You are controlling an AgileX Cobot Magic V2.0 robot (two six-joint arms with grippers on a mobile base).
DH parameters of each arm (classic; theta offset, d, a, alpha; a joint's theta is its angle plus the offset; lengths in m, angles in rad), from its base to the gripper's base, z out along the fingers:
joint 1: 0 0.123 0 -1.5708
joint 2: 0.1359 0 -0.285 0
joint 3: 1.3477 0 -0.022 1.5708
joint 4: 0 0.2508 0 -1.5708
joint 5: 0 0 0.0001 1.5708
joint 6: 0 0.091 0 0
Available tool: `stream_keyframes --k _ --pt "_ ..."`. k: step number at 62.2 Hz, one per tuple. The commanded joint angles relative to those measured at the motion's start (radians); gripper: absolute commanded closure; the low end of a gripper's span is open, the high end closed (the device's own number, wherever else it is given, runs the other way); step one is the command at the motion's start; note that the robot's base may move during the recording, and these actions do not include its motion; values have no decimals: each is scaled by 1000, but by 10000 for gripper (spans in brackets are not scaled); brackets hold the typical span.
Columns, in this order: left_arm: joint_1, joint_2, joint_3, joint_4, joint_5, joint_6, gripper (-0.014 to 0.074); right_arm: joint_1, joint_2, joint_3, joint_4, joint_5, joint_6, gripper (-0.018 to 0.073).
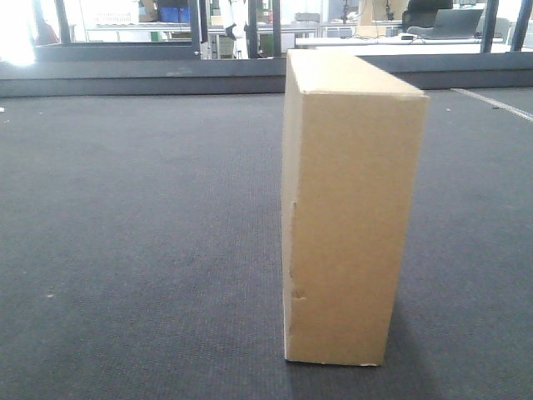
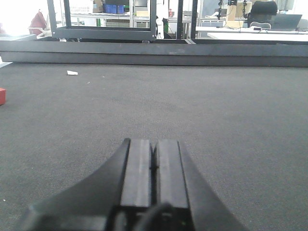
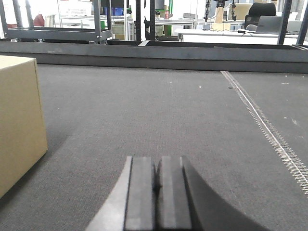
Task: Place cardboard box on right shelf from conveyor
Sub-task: 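Move the right gripper toward the upright cardboard box on the conveyor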
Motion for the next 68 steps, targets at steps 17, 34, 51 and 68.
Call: stream_keyframes --k 17,34,51,68 --pt "2 -6 6 -8 -87 1 713 2 -17 -17 -5 -91 -1 505" --pt "2 -6 6 -8 -87 1 713 2 -17 -17 -5 -91 -1 505" --pt "2 -6 6 -8 -87 1 713 2 -7 -75 12 -53 2 505" --pt "2 -6 6 -8 -87 1 713 2 185 -380 13 364 1 505"
